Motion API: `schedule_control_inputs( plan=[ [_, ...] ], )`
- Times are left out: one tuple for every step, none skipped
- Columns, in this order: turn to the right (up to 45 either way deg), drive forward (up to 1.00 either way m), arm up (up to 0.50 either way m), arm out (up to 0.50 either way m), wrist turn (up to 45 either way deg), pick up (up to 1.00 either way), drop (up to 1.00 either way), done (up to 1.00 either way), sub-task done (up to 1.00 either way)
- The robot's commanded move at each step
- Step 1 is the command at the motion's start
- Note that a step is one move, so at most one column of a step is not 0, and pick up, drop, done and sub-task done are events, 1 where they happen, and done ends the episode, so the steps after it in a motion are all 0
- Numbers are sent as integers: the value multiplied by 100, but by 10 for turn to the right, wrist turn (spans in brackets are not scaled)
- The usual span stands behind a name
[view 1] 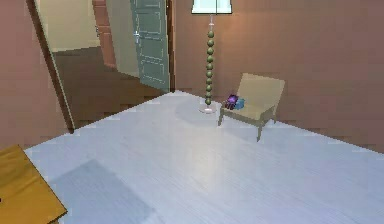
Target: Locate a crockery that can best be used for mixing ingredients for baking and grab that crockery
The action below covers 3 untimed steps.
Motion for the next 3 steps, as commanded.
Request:
schedule_control_inputs(
  plan=[
    [-30, 0, 0, 0, 0, 0, 0, 0, 0],
    [0, 70, 0, 0, 0, 0, 0, 0, 0],
    [-210, 0, 0, 0, 0, 0, 0, 0, 0]
  ],
)
